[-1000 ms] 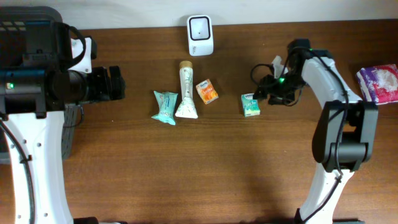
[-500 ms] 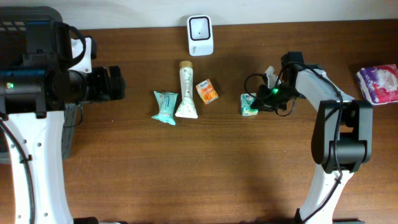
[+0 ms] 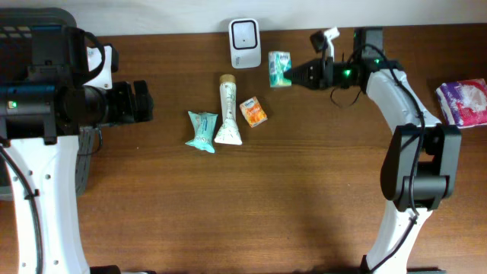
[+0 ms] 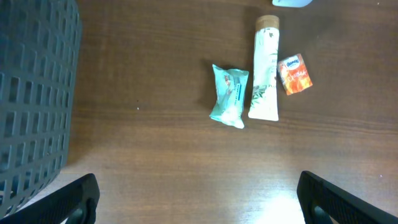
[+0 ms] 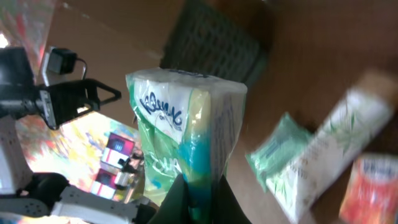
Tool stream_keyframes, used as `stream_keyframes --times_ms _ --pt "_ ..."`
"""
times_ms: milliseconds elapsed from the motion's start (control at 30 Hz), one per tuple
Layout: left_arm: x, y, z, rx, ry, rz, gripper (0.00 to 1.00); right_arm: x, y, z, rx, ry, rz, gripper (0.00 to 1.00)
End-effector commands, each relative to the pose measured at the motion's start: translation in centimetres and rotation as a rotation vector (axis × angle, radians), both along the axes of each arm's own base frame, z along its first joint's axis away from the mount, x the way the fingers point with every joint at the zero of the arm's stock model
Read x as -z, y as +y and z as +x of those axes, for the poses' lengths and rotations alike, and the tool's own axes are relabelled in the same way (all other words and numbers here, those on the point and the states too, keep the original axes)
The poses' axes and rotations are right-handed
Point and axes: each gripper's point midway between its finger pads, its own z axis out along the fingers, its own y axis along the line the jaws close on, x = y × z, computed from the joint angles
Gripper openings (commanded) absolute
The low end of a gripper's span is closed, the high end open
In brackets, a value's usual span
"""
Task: Scan the item barcode
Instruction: 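Hold the green-white Kleenex pack under the scanner with the right gripper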
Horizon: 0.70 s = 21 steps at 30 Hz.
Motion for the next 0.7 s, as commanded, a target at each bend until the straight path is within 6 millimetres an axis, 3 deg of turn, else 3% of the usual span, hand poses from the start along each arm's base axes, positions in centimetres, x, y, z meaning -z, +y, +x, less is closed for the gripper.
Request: stream_keyframes --times_ms 0,33,133,300,333,433,500,533,567,667 --pt "-0.2 -0.2 0.0 0.018 -0.008 -0.003 0.99 -4.8 1.3 0.7 -0.049 -0.123 0.028 0.04" --pt "-0.2 -0.2 0.0 0.018 -0.008 -0.003 0.99 -6.0 2.0 1.2 -0.062 -0.171 0.030 0.04" --pt "-0.2 -0.2 0.0 0.018 -0.008 -0.003 0.99 -7.2 3.9 0.9 -0.104 -0.277 0.036 0.04" --pt "-0.2 -0.2 0.0 0.018 -0.008 -0.003 0.99 -7.3 4.4 0.7 -0.113 -0.284 0.037 0.04" --pt "-0.2 -0.2 0.0 0.018 -0.008 -0.003 0.99 -6.7 4.5 1.6 -0.059 -0.253 0.010 0.04" --pt "-0.2 -0.2 0.0 0.018 -0.008 -0.003 0.99 -1.8 4.8 6.2 0.266 -0.028 -0.208 0.04" --pt "-0.2 -0.2 0.0 0.018 -0.008 -0.003 0.99 1.7 4.8 8.6 0.473 -0.042 -0.423 0.04" --pt "-0.2 -0.2 0.0 0.018 -0.008 -0.003 0.99 3.9 4.2 10.0 0.613 -0.125 -0.625 0.05" --pt "-0.2 -0.2 0.0 0.018 -0.008 -0.003 0.99 4.8 4.0 10.9 0.722 -0.273 -0.842 0.13" --pt "-0.2 -0.2 0.0 0.018 -0.008 -0.003 0.99 3.3 3.8 11.8 0.831 -0.631 -1.216 0.13"
